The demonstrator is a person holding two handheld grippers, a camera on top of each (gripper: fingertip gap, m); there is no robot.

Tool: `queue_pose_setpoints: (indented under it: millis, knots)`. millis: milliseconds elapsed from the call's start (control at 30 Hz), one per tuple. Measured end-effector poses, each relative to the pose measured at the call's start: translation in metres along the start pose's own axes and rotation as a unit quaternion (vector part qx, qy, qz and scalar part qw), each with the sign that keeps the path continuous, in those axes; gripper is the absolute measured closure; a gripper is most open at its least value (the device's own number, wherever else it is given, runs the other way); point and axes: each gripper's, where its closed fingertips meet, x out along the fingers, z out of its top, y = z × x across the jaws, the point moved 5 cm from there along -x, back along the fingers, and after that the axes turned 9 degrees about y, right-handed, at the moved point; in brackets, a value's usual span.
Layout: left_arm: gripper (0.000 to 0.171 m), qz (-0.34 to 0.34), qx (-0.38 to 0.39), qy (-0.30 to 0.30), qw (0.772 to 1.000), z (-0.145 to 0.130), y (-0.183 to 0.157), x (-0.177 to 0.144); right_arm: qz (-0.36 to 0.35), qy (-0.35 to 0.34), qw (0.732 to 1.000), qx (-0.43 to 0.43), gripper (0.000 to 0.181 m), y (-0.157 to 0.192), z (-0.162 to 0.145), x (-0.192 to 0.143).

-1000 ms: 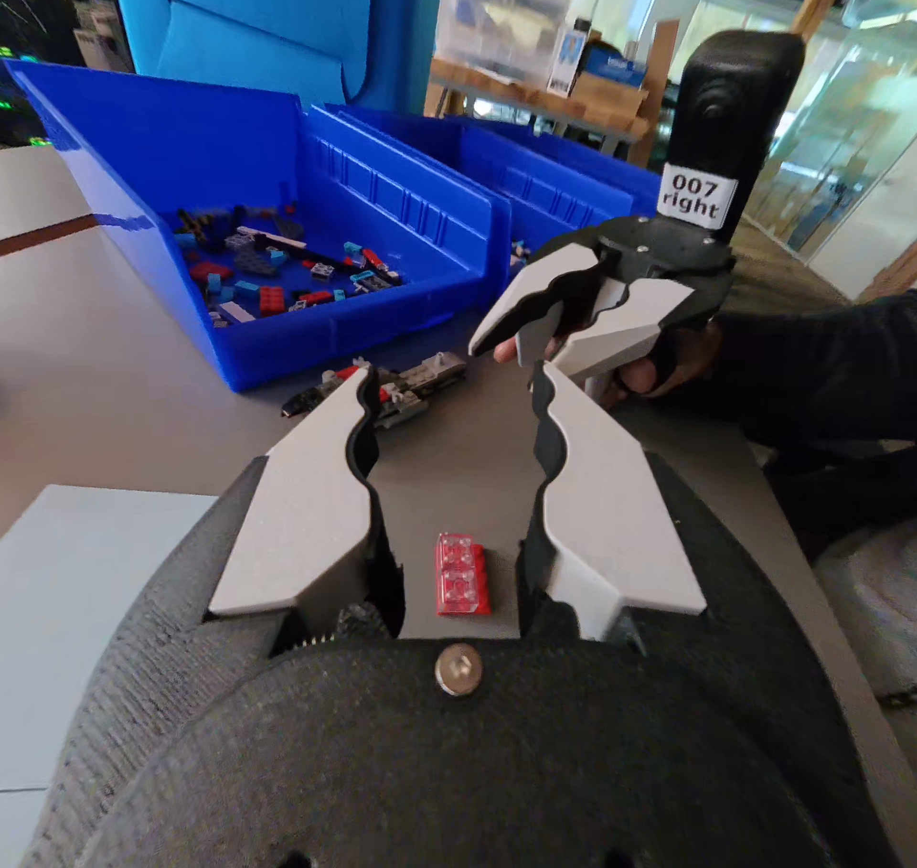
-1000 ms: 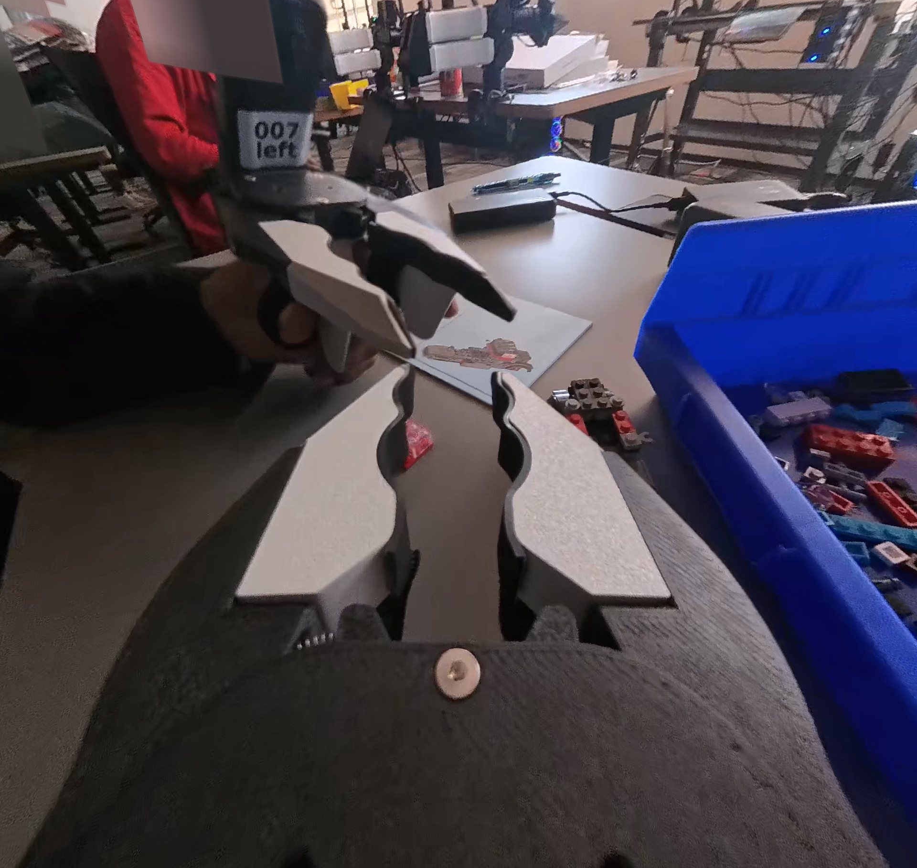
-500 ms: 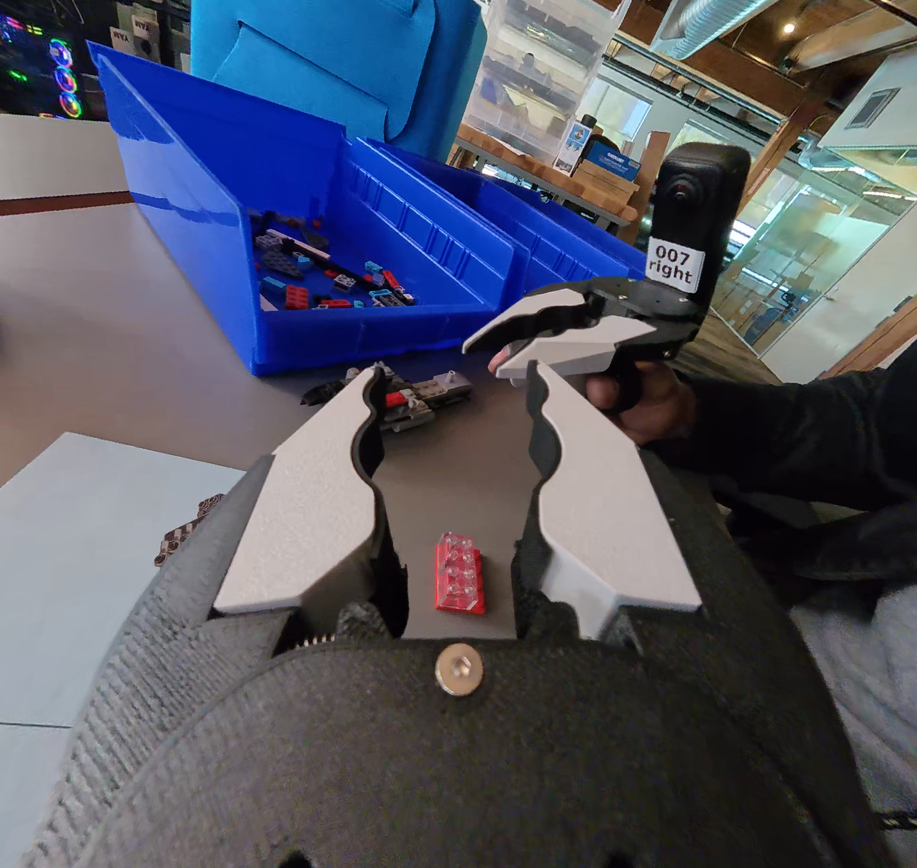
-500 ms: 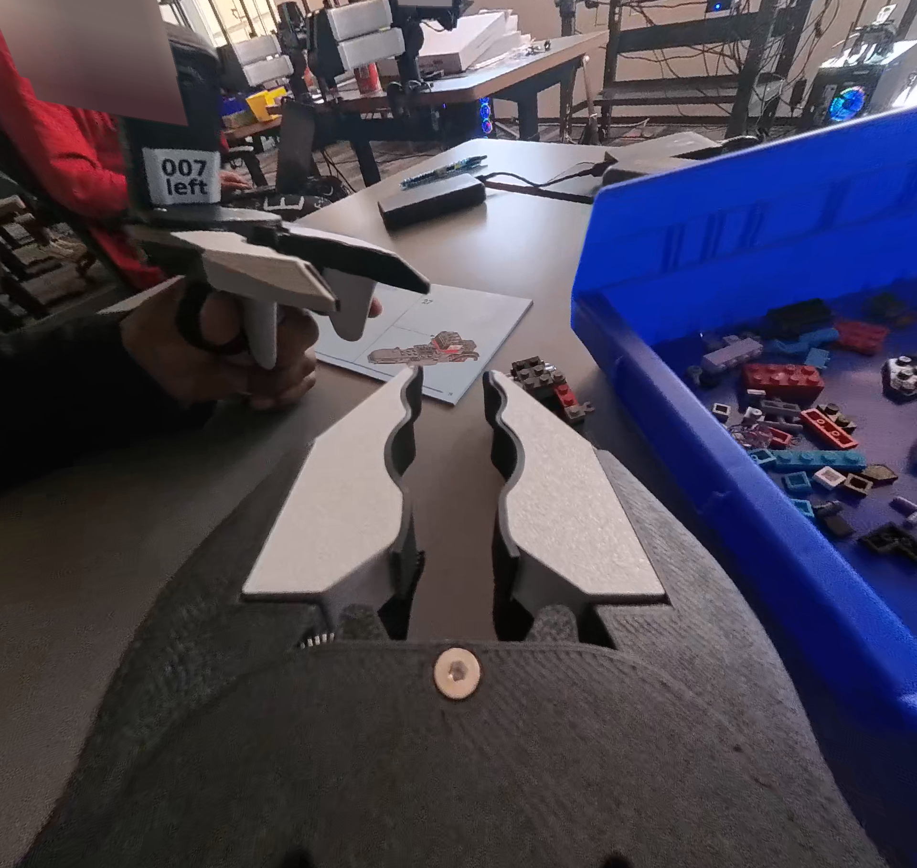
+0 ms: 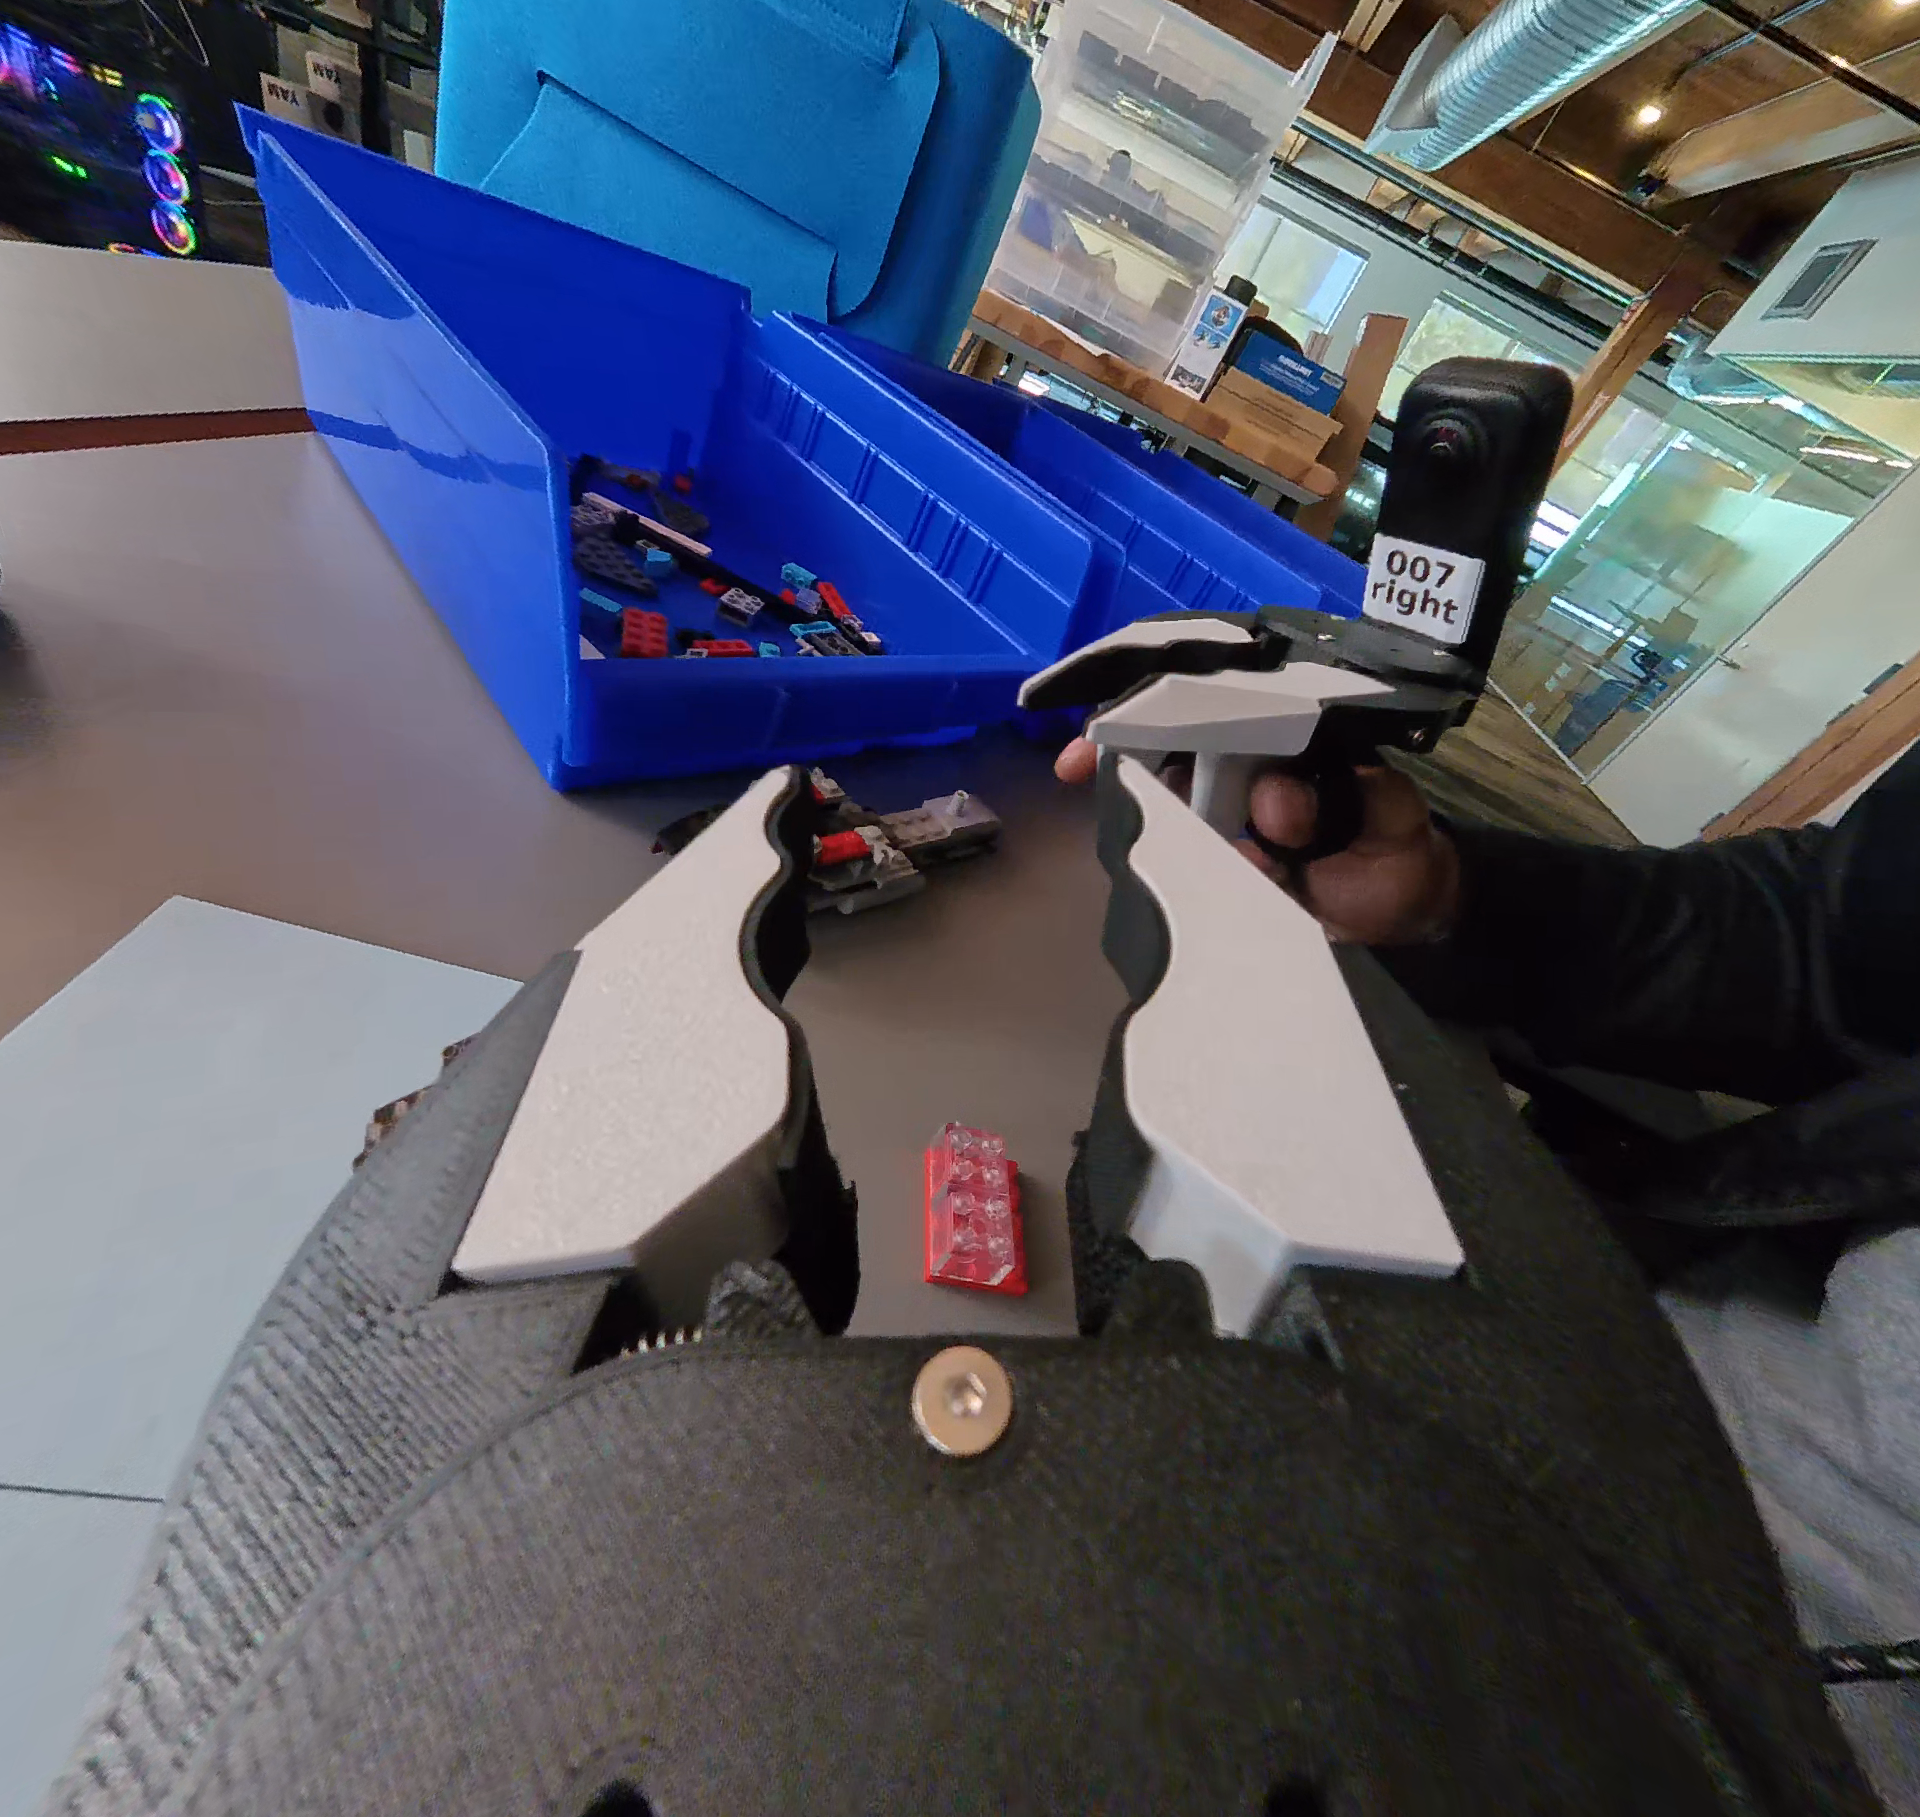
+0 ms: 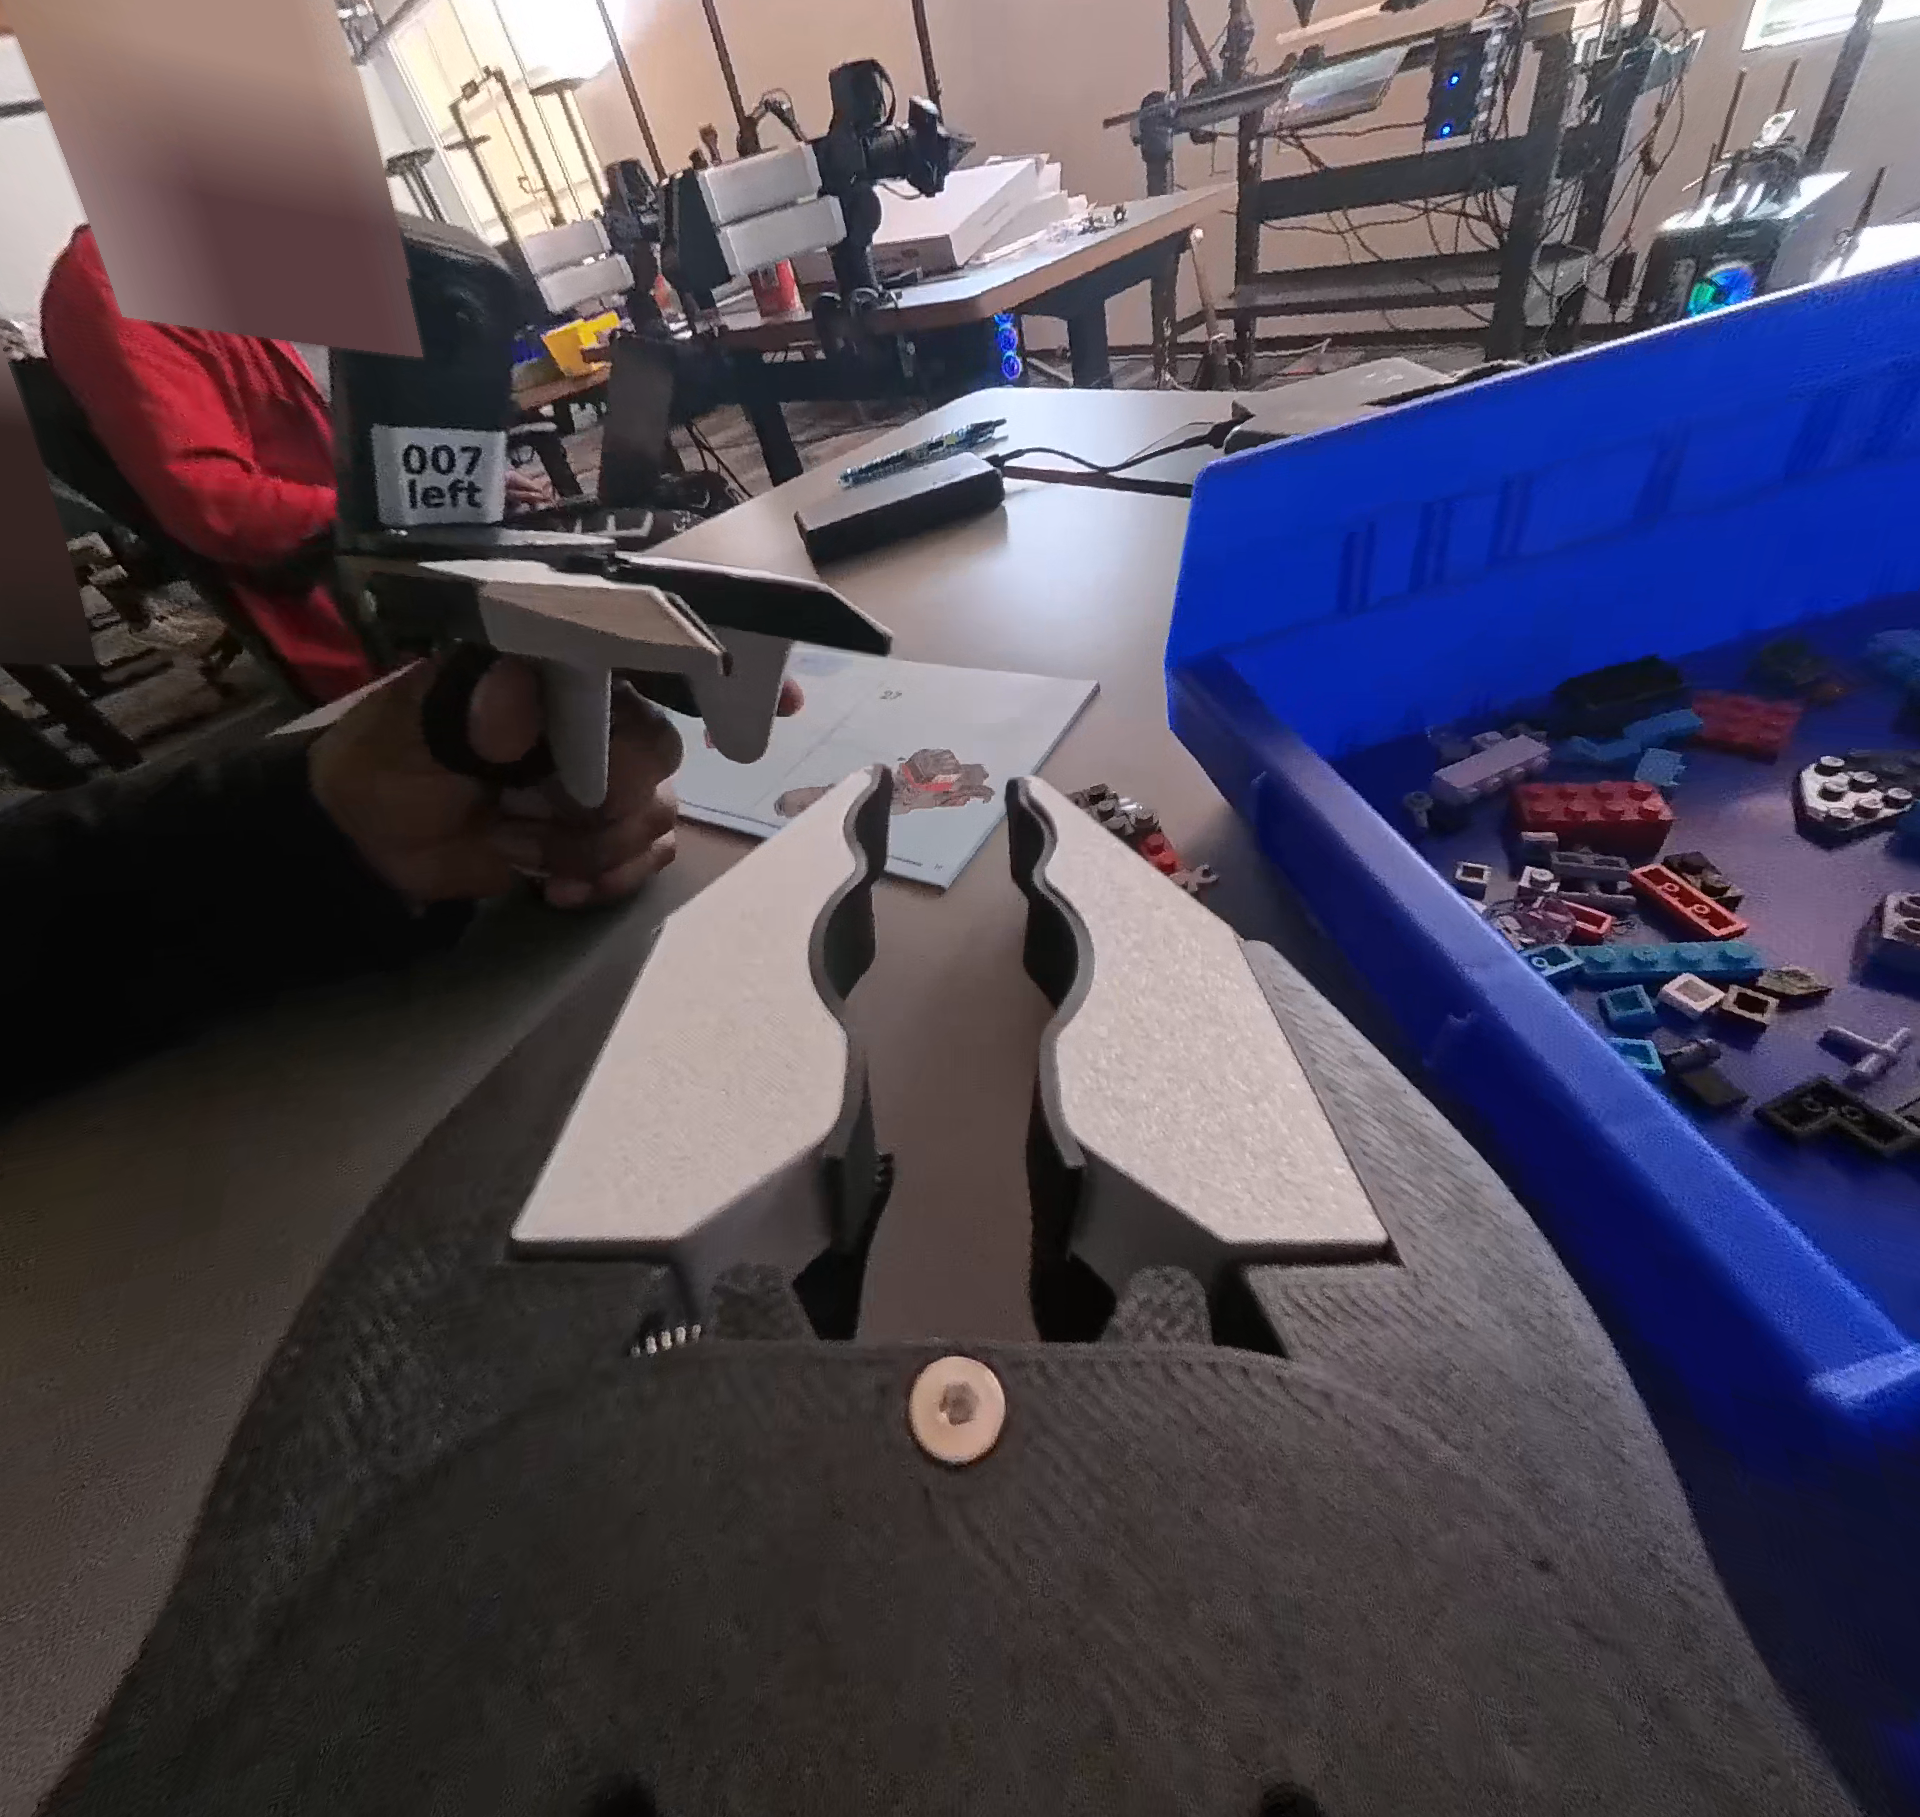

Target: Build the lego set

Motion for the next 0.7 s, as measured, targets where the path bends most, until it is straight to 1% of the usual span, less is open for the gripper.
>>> queue_pose_setpoints:
  millis: [267,533,700]
  knots:
    - [0.116,0.002,-0.001,-0.004,1.000,0.001,0.001,-0.002,-0.012,-0.029,0.999,0.014,0.159,-0.005,0.003,-0.007]
    - [0.117,0.006,-0.008,-0.003,1.000,0.001,0.003,-0.001,-0.004,-0.076,0.996,0.057,0.159,-0.015,0.007,-0.019]
    - [0.117,0.005,-0.013,-0.003,1.000,0.001,0.005,-0.002,0.000,-0.082,0.995,0.061,0.159,-0.016,0.008,-0.020]
